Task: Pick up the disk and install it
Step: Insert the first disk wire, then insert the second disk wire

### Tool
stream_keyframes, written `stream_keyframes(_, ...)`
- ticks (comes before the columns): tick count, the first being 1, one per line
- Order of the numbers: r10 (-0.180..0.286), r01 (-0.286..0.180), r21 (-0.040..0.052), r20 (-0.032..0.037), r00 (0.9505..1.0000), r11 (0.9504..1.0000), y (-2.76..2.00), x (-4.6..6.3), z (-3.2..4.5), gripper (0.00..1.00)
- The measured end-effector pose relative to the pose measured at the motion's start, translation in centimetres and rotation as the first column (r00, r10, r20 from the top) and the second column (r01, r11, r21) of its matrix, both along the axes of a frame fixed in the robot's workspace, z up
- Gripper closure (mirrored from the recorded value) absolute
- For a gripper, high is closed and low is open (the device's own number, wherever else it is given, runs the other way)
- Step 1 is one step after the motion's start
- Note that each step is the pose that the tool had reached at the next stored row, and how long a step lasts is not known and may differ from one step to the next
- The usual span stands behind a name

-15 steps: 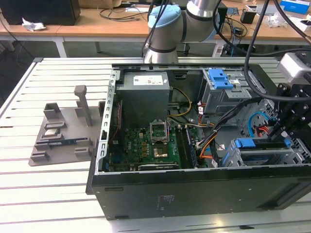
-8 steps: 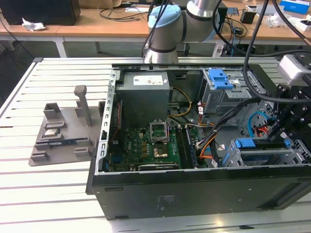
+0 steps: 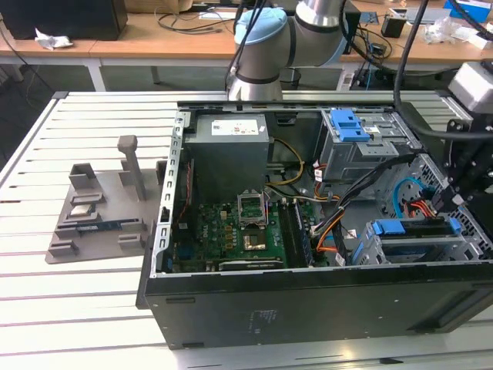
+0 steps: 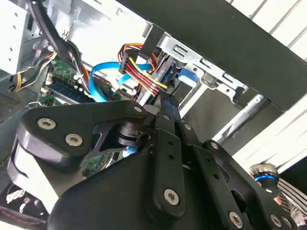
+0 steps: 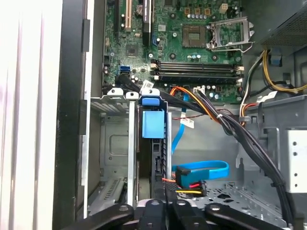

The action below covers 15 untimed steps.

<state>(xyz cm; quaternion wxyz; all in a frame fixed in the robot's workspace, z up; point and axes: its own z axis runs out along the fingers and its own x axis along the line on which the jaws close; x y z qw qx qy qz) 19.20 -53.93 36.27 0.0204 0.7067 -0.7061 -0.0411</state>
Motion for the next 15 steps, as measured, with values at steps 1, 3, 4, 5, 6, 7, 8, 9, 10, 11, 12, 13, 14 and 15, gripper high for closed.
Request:
stream_keyframes(1,0.000,0.000,0.0000,-0.0001,1.0000,1.0000,0.05,0.0,0.86,0.89)
stream_keyframes(3,0.000,0.000,0.0000,0.0000,1.0000,1.0000,0.07,0.0,1.89,0.89)
stream_keyframes(4,0.000,0.000,0.0000,0.0000,1.0000,1.0000,0.07,0.0,2.06,0.89)
stream_keyframes(5,0.000,0.000,0.0002,0.0000,1.0000,1.0000,0.07,0.0,2.27,0.89)
stream_keyframes(6,0.000,0.000,0.0003,-0.0001,1.0000,1.0000,0.07,0.0,2.28,0.89)
stream_keyframes(7,0.000,0.000,-0.0001,0.0000,1.0000,1.0000,0.07,0.0,2.30,0.89)
stream_keyframes(8,0.000,0.000,0.0000,-0.0001,1.0000,1.0000,0.07,0.0,2.30,0.89)
stream_keyframes(9,0.000,0.000,0.0001,0.0000,1.0000,1.0000,0.07,0.0,2.31,0.89)
stream_keyframes(10,0.000,0.000,0.0000,0.0000,1.0000,1.0000,0.07,0.0,2.31,0.89)
stream_keyframes(11,0.000,0.000,0.0000,0.0000,1.0000,1.0000,0.07,0.0,2.32,0.89)
stream_keyframes(12,0.000,0.000,0.0000,0.0000,1.0000,1.0000,0.07,0.0,2.32,0.83)
stream_keyframes(13,0.000,0.000,0.0000,0.0000,1.0000,1.0000,0.07,0.0,2.33,0.77)
stream_keyframes(14,0.000,0.000,-0.0005,0.0000,1.0000,1.0000,0.16,0.0,2.35,0.70)
stream_keyframes(15,0.000,0.000,-0.0002,0.0000,1.0000,1.0000,0.40,-0.1,2.31,0.70)
